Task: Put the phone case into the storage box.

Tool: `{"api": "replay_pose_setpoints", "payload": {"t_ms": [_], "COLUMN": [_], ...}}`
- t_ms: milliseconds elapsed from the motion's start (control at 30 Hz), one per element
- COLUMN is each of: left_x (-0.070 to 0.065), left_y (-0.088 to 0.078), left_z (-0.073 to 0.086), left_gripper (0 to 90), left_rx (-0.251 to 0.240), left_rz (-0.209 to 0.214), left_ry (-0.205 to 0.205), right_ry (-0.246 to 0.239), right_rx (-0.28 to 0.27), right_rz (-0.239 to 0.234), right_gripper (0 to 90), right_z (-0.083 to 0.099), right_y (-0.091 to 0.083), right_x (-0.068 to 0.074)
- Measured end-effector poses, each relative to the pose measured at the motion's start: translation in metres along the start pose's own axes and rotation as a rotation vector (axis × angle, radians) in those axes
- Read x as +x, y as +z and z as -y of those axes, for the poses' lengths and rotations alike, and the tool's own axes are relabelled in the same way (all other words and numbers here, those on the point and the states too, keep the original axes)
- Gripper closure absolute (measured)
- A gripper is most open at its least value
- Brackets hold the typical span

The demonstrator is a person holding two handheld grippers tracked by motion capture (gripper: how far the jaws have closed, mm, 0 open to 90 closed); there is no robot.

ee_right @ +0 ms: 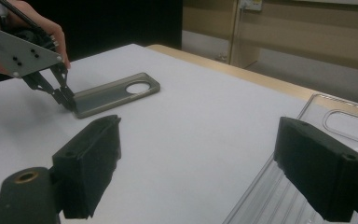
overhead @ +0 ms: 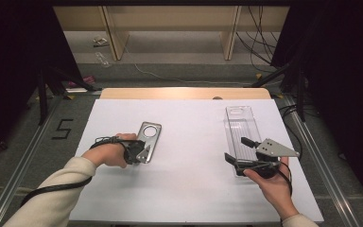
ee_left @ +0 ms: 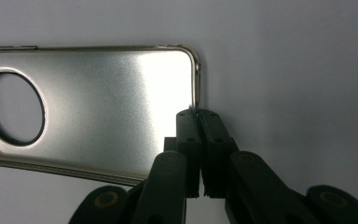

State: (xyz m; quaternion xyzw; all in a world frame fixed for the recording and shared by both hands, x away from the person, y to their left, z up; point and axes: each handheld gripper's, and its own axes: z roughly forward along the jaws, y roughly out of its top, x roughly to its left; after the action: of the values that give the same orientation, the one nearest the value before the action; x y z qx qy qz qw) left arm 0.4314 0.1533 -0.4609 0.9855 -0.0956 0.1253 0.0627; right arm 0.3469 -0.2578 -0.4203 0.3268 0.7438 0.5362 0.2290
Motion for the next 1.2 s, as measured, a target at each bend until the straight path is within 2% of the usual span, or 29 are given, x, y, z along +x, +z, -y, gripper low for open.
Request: {"api": "replay_pose_setpoints", "payload": {"t_ms": [200,400,467,533,600,633,667,700,800,900,933,1200], "left_x": [-0.003,-0.007,-0.007,-0.011,-0.012,-0.014,-0.015,-0.017,-0.021,-0.026,-0.028,-0.033], "left_y": [-0.003,-0.010,-0.012,-0.013,-0.014,-0.014,-0.015,-0.015,-0.015,-0.014,-0.013,-0.015], "left_z": [0.001,0.000,0.000,0.000,-0.002,-0.003,-0.005,-0.006,-0.010,-0.014,-0.015,-0.021], "left_gripper": [88.2,88.5,88.5,88.6,88.7,88.7,88.7,88.7,88.8,88.8,88.8,88.9], "left_rx": [-0.014,-0.028,-0.032,-0.043,-0.055,-0.059,-0.061,-0.067,-0.078,-0.093,-0.103,-0.125], "left_rz": [-0.053,-0.078,-0.094,-0.101,-0.119,-0.115,-0.123,-0.125,-0.147,-0.151,-0.149,-0.157], "left_ry": [-0.002,-0.024,-0.012,-0.035,-0.034,-0.047,-0.035,-0.049,-0.038,-0.047,-0.062,-0.067], "right_ry": [-0.001,-0.003,-0.003,-0.003,-0.001,-0.001,-0.003,-0.006,-0.005,-0.003,-0.002,-0.007], "right_rx": [0.001,0.004,0.006,0.005,0.006,0.006,0.008,0.007,0.005,0.006,0.009,0.010], "right_rz": [0.001,0.000,0.001,0.000,0.000,0.000,0.000,0.000,0.000,0.000,0.000,-0.005], "right_gripper": [15.8,15.8,15.8,15.8,15.8,15.8,15.8,15.8,15.8,15.8,15.8,15.8], "right_z": [0.000,0.001,0.001,0.001,0.001,0.001,0.001,0.001,0.001,0.002,0.002,0.002], "right_y": [0.000,0.001,0.001,0.001,0.001,0.001,0.001,0.001,0.001,0.002,0.002,0.003], "right_x": [0.000,0.000,0.000,0.001,0.001,0.001,0.001,0.001,0.001,0.001,0.001,0.003]}}
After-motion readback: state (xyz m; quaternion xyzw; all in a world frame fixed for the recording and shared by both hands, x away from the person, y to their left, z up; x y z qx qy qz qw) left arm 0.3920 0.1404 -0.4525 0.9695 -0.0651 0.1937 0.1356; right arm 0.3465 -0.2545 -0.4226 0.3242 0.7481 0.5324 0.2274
